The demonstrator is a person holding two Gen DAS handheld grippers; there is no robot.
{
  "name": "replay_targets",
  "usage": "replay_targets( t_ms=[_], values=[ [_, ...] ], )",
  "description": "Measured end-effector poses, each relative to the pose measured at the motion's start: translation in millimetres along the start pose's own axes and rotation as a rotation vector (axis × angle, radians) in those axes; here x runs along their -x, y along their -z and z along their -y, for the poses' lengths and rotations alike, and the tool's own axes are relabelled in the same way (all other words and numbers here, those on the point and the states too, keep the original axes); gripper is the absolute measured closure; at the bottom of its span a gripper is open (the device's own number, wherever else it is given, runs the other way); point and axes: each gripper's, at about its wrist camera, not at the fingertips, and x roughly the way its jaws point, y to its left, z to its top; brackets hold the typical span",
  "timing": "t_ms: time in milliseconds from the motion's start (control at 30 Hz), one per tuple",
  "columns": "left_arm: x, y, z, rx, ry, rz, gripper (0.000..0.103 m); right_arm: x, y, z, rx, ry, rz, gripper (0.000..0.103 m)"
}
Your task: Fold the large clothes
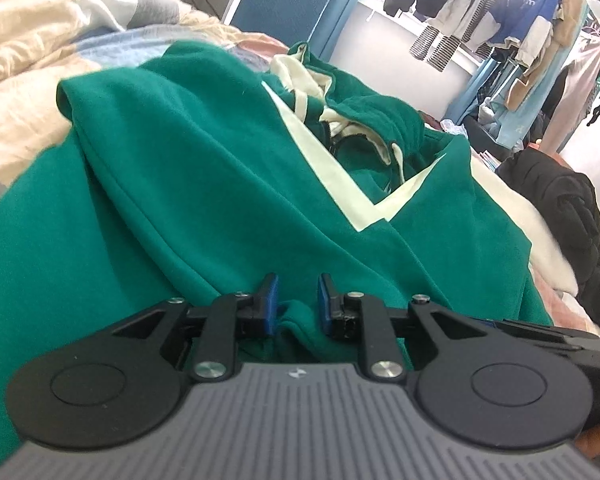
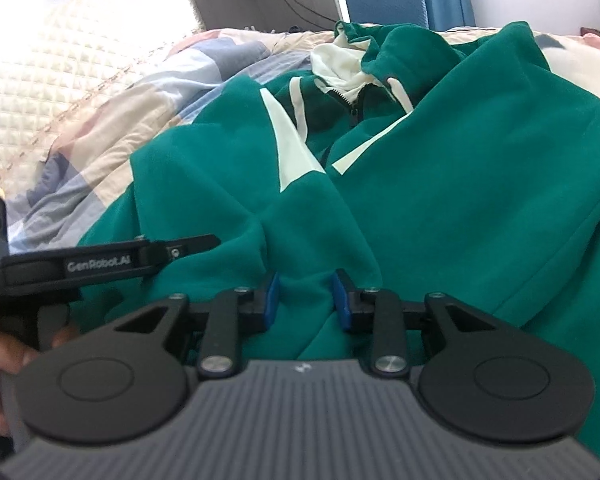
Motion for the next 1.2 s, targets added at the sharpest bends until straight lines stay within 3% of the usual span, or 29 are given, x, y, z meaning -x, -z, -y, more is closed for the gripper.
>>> replay_targets(
  t_ms=[200, 400, 467, 533, 733, 833, 1000, 1067, 1133, 1200],
  values=[
    [32, -26, 11, -0.01, -0.007, 0.099, 0.061, 19, -22, 5, -0.046, 0.007, 0.086, 0.069],
    [10, -102, 27, -0.084, -0.022, 0.158, 0.051, 15, -86, 30, -0.083, 0.025, 0.175, 0.068],
    [-21, -134, 22, -0.062, -0.038, 0.131, 0.051, 5, -110, 42, -0.103, 0.024, 0.208, 0.045],
    [-53, -164, 16, -0.034, -0.051, 0.107, 0.051, -12, -137, 54, -0.113, 0.028, 0.229, 0.031],
    [-171, -249, -13, 0.05, -0.086, 0.066, 0.051, -90, -210, 74, -0.058, 0.03, 0.249, 0.031],
    [-228, -275, -22, 0.054, -0.112, 0.024, 0.051, -139, -238, 75, -0.017, 0.038, 0.208, 0.032],
    [-293, -292, -31, 0.052, -0.171, -0.019, 0.051, -213, -259, 77, 0.002, 0.081, 0.097, 0.038],
    [-305, -292, -34, 0.099, -0.174, -0.022, 0.052, -230, -260, 81, 0.014, 0.151, 0.062, 0.05],
    [-317, -293, -33, 0.122, -0.138, -0.045, 0.052, -241, -261, 92, -0.015, 0.14, 0.053, 0.053],
    [-327, -293, -27, 0.102, -0.163, -0.07, 0.055, -251, -261, 101, -0.036, 0.135, 0.026, 0.059]
  ],
)
